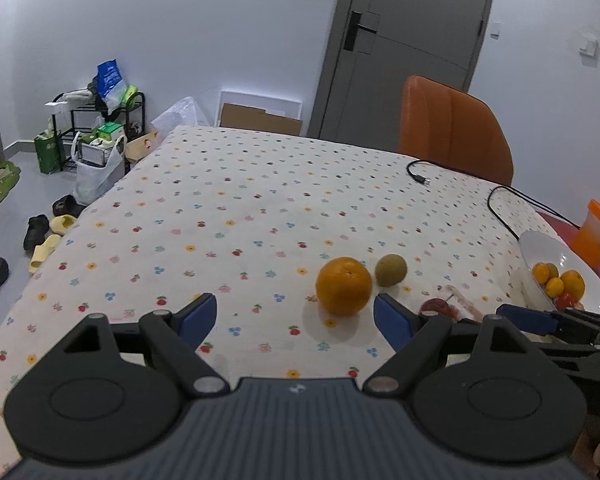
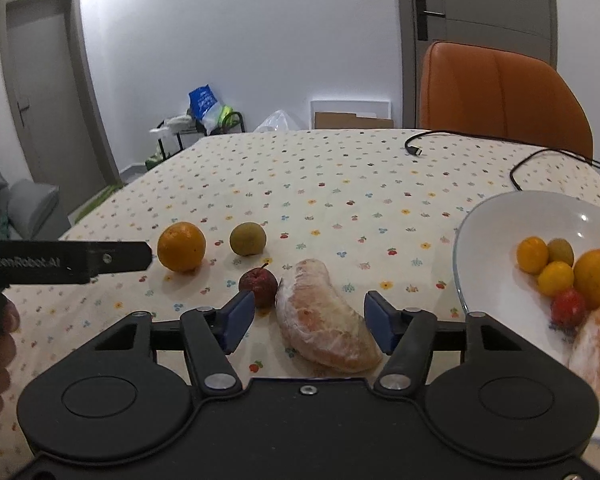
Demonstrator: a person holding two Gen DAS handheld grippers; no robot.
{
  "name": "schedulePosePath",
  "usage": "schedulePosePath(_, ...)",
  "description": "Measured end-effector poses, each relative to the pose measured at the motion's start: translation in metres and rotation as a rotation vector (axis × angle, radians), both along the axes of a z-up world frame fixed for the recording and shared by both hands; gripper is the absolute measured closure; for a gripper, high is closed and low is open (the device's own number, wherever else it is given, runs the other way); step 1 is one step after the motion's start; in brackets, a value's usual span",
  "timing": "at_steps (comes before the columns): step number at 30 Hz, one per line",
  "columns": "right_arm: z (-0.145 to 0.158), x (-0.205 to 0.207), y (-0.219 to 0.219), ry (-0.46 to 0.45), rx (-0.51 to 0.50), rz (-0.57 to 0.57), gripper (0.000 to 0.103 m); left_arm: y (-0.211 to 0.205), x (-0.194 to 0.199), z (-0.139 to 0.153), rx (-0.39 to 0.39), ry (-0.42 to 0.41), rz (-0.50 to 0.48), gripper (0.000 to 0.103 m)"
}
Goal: Organize fruits
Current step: 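Grasp the peeled pomelo segment with the right tool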
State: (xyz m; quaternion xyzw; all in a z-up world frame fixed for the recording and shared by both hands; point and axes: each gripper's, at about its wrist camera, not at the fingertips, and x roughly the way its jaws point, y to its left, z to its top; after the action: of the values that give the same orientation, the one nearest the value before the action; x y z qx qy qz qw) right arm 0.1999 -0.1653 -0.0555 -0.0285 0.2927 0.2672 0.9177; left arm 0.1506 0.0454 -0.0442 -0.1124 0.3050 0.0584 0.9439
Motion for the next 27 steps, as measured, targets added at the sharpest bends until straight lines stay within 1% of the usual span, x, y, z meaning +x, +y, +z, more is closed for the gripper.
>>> schedulePosePath(7,-0.003,0.003,0.008,-0.005,-0.058,0.015,0.044,0.005,-0.002,-0.002,-0.012,0.004,0.019,0.018)
schedulePosePath(13,-0.002,-0.007,-0.001,0.032,-0.023,0.028,0.044,-0.006,-0.002,-0.005,-0.008,0.007,-0.023,0.018)
schedulePosePath(15,-0.001,-0.010,-0.005,0.044,-0.014,0.028,0.046,-0.009,-0.002,-0.008,-0.009,0.009,-0.039,0.018)
schedulePosePath(18,-0.002,-0.010,-0.007,0.039,-0.010,0.023,0.047,-0.013,-0.002,-0.010,-0.010,0.014,-0.059,0.018)
schedulePosePath(23,-0.005,-0.006,-0.002,0.008,-0.039,0.015,0.047,-0.017,-0.002,-0.010,-0.008,0.011,-0.076,0.019)
schedulePosePath(24,-0.005,-0.006,-0.002,0.003,-0.040,0.017,0.048,-0.017,-0.002,-0.010,-0.007,0.012,-0.077,0.019)
schedulePosePath(25,-0.006,-0.006,-0.001,-0.004,-0.041,0.019,0.058,-0.016,-0.002,-0.010,-0.007,0.013,-0.076,0.019)
schedulePosePath(26,-0.006,-0.007,-0.001,-0.012,-0.047,0.024,0.062,-0.016,-0.002,-0.010,-0.006,0.014,-0.076,0.019)
schedulePosePath(27,-0.006,-0.007,-0.003,-0.010,-0.043,0.029,0.064,-0.015,-0.002,-0.010,-0.007,0.014,-0.075,0.019)
